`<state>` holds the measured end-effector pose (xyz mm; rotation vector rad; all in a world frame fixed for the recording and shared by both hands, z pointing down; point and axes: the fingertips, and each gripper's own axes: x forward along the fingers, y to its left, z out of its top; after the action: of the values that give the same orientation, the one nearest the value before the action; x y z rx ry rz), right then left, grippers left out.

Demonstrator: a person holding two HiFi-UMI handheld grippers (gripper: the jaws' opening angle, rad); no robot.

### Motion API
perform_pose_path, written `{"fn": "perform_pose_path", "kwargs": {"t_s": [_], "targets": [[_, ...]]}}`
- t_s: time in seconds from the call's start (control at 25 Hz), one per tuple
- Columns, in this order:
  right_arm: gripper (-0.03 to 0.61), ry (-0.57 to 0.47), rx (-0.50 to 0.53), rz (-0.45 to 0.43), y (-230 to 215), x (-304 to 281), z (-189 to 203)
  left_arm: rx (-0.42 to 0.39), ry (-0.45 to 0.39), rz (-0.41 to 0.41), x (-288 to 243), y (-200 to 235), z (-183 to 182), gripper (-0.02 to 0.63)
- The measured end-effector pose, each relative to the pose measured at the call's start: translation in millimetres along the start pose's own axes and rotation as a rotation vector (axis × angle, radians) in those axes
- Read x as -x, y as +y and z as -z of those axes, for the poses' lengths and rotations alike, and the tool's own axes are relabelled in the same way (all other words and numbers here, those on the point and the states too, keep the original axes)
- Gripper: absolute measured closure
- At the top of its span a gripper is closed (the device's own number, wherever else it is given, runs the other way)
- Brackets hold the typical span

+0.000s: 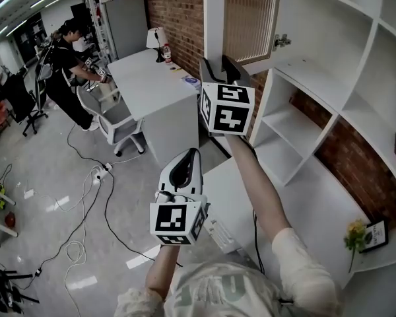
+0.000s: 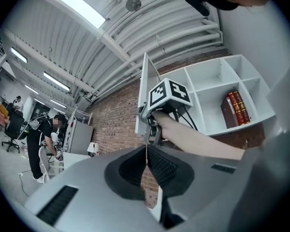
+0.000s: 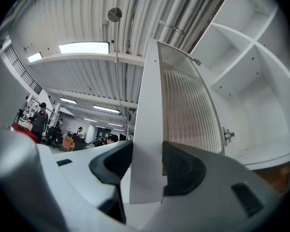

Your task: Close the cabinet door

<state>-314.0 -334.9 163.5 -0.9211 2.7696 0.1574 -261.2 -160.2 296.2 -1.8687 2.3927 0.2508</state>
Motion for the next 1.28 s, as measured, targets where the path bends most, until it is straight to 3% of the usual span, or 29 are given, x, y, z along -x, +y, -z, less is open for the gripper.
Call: {"fn": "perform_pose_path", "kwargs": {"t_s": [0.16,0.4,0.92,1.28], "targets": [[0.386,0.002,-0.003,-0.027,-7,21,-5,0.001,-0.001,0.045,-8,-17,0,0.594],[0.404,-0.018,0.081,-0.031,-14,49,-15,0.011,0.012,0.112,-15,-43,7,0.594],[0.46,-0.016,0.007,-0.078,-34,90,-24,0.015,0.013,0.186,-23,-72,6,0.594],[0.482,-0.038,0.034,-0.039,-54,121,-31,0.022,0.024,0.249,-27,-100,13,0.594]]}}
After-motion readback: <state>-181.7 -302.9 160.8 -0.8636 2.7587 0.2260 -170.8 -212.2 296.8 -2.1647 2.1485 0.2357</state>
